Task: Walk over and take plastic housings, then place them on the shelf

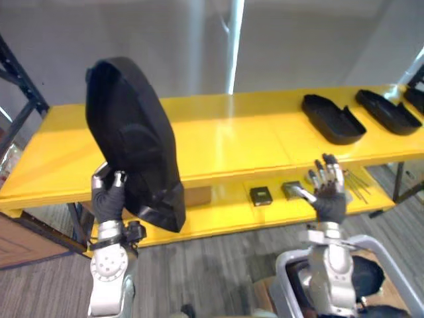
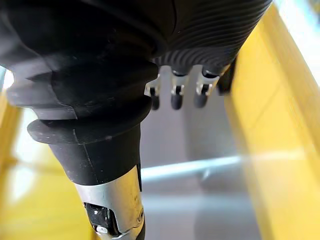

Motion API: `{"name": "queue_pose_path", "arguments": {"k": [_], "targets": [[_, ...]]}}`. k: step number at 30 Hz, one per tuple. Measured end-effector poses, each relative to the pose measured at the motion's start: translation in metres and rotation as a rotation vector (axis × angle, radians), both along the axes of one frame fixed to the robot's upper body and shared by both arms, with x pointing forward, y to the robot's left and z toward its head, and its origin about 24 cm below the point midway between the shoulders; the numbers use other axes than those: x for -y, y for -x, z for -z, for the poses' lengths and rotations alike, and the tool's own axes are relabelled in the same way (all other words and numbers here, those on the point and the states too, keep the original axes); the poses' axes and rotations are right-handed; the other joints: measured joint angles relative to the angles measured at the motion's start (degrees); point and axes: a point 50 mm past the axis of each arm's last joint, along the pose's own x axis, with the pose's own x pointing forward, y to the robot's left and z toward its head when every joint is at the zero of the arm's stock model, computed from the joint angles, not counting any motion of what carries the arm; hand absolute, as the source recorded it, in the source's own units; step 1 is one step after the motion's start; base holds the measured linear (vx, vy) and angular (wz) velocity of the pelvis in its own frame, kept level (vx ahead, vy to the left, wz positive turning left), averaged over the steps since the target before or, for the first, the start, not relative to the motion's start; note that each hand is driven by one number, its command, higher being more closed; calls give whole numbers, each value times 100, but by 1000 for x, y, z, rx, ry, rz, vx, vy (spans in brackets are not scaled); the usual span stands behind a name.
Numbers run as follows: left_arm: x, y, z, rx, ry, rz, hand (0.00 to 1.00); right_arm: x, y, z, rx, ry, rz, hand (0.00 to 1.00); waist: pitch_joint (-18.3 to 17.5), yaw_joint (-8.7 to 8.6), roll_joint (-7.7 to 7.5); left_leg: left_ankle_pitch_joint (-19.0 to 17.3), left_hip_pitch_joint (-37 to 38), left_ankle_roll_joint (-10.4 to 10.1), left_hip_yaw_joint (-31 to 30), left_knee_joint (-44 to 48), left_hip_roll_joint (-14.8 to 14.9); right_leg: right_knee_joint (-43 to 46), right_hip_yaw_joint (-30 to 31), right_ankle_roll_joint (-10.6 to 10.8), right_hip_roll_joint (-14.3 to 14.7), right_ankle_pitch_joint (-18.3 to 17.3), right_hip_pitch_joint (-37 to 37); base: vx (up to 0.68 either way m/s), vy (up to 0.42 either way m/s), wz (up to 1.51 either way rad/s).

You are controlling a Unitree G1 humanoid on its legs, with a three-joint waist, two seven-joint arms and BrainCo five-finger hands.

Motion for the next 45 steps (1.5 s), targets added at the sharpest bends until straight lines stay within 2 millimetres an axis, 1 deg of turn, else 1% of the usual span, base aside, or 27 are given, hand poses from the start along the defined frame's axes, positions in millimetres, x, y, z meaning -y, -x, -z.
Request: {"name": "queue_pose_path", "arguments": {"k": [5, 10, 11, 12, 13, 14, 15, 16, 17, 19, 20, 21, 23, 25, 26, 27, 28, 29, 31, 32, 34, 36, 38, 39, 40, 42, 45], "targets": [[4, 6, 10, -34, 50, -21, 100, 6, 7, 6, -28, 3, 24, 0, 59, -57, 78, 186, 17, -100, 17, -164, 105, -224, -12, 1, 130, 0, 29, 35, -28, 0], [7, 6, 11, -38, 55, -6, 100, 6, 12, 11, -49, -7, 32, 0, 58, -63, 80, 190, 14, -109, 18, -157, 127, -245, -15, -1, 172, -1, 37, 8, -2, 0], [7, 7, 12, -46, 56, -10, 100, 6, 13, 15, -62, -22, 35, 0, 59, -67, 76, 87, -27, -73, 36, -13, 144, -244, -7, -17, 169, -13, 37, 23, 8, -6], [6, 9, 14, -56, 60, -21, 100, 6, 14, 20, -75, -47, 33, 0, 88, -67, 74, -251, -274, -90, 55, 629, 260, -220, -2, -93, 178, -64, 53, 18, -10, -11], [5, 10, 16, -63, 63, -29, 100, 6, 15, 21, -81, -49, 28, 0, 130, -59, 100, -434, -384, -132, 73, 1047, 369, -202, 0, -160, 209, -122, 104, 12, -35, -19], [3, 12, 18, -77, 68, -48, 100, 6, 15, 24, -92, -48, 22, 0, 246, -45, 164, -748, -614, -121, 76, 1973, 613, -165, 31, -187, 271, -306, 266, -27, -15, -19], [2, 12, 22, -96, 75, -64, 100, 6, 15, 27, -107, -48, 22, 0, 330, -42, 252, -888, -911, -122, 21, 2936, 874, -79, 63, -105, 313, -411, 346, -47, -2, -17], [1, 12, 25, -107, 78, -70, 100, 7, 16, 29, -116, -47, 22, 0, 345, -48, 269, -881, -1042, -118, -4, 3311, 974, -24, 97, -119, 331, -449, 354, -69, -3, -30], [-1, 15, 29, -125, 86, -83, 100, 9, 17, 30, -122, -31, 11, 0, 379, -15, 358, -855, -1195, -115, -84, 3698, 1108, -1, 209, -140, 390, -468, 392, -1, -10, -33], [-4, 19, 32, -141, 89, -101, 100, 14, 18, 28, -107, -17, 20, 0, 347, -20, 395, -853, -1080, -119, -99, 3425, 1031, -15, 250, -143, 357, -466, 382, 63, -4, -16], [-5, 19, 31, -136, 94, -107, 100, 19, 20, 25, -90, -8, 34, 0, 325, -53, 396, -834, -907, -150, -102, 2933, 876, -7, 253, -141, 289, -461, 316, 64, 9, 10], [-5, 18, 30, -125, 102, -108, 100, 22, 20, 24, -77, -11, 50, 0, 338, -73, 370, -766, -857, -226, -135, 2709, 749, -22, 250, -82, 189, -412, 307, 46, 24, 12], [-3, 19, 31, -123, 116, -102, 100, 25, 21, 22, -67, -5, 66, 0, 368, -56, 316, -815, -892, -204, -291, 2481, 637, -59, 226, 28, 47, -309, 335, 71, 53, 4], [-1, 19, 30, -117, 106, -78, 100, 27, 20, 18, -49, 14, 66, 0, 335, -64, 371, -621, -882, -402, -470, 1827, 692, -122, 211, 95, 19, -295, 365, 79, 144, -6], [-1, 18, 28, -103, 98, -71, 100, 27, 17, 15, -36, 19, 73, 0, 328, -47, 371, -391, -877, -390, -452, 1660, 709, -136, 251, 207, -46, -321, 388, 99, 221, -11], [-1, 18, 27, -103, 92, -70, 100, 26, 16, 15, -32, 11, 80, 0, 290, -38, 303, -416, -802, -343, -410, 1635, 599, -124, 293, 221, -155, -345, 391, 142, 281, -5], [-2, 17, 26, -97, 82, -62, 100, 21, 14, 14, -19, -3, 95, 0, 202, -48, 139, -504, -777, -200, -362, 1603, 358, -43, 300, 291, -377, -369, 361, 110, 220, -1], [-1, 16, 25, -93, 81, -54, 100, 20, 12, 13, -14, -9, 103, 0, 205, -53, 72, -545, -758, -148, -321, 1604, 287, 59, 318, 302, -462, -362, 315, 116, 259, -4], [1, 14, 23, -85, 62, -24, 100, 17, 9, 12, 1, -36, 122, 0, 245, -41, -5, -646, -646, -21, -250, 1598, 203, 692, 307, 267, -616, -332, 59, 63, 204, -12], [1, 13, 22, -84, 47, -4, 100, 14, 8, 12, 8, -58, 133, 0, 246, -42, -3, -698, -505, 34, -190, 1568, 225, 1148, 296, 129, -638, -244, -141, 84, 214, -29], [-1, 12, 20, -87, 7, 19, 100, 8, 8, 14, 11, -81, 130, 0, 249, -72, 25, -755, -286, 121, -60, 1500, 303, 1469, 315, 16, -594, -296, -281, 97, 164, -29], [-4, 6, 11, -58, -38, 42, 100, 5, 9, 15, 9, -91, 129, 0, 142, -147, -61, -764, -289, 135, -45, 1416, 355, 1188, 337, 15, -289, -326, -478, 74, 42, -3], [-4, 1, 5, -41, -50, 54, 100, 5, 8, 14, 12, -86, 125, 0, 143, -198, -68, -759, -269, 116, -17, 1416, 423, 699, 342, -4, 40, -294, -575, 62, -34, -10], [-2, -1, 4, -37, -49, 61, 100, 4, 9, 14, 12, -85, 122, 0, 140, -212, -100, -789, -223, 58, 39, 1437, 406, 375, 354, -35, 166, 35, -587, 66, -64, -19], [-1, -1, 6, -42, -39, 60, 100, 5, 8, 14, 11, -79, 119, 0, 136, -212, -105, -826, -183, 5, 45, 1466, 416, 332, 353, -24, 203, 31, -549, 109, -79, -23], [12, -3, 9, -52, -12, 91, 100, 9, 9, 13, 9, -65, 118, 0, 135, -233, 133, -855, -214, -50, 51, 1443, 507, 78, 378, -65, 309, 130, -467, 95, -72, -16], [21, -3, 10, -53, -6, 114, 100, 10, 9, 14, -3, -63, 118, 0, 102, -224, 215, -807, -194, -133, 54, 1282, 565, -298, 346, -111, 431, 270, -330, 50, -67, -1]]}}
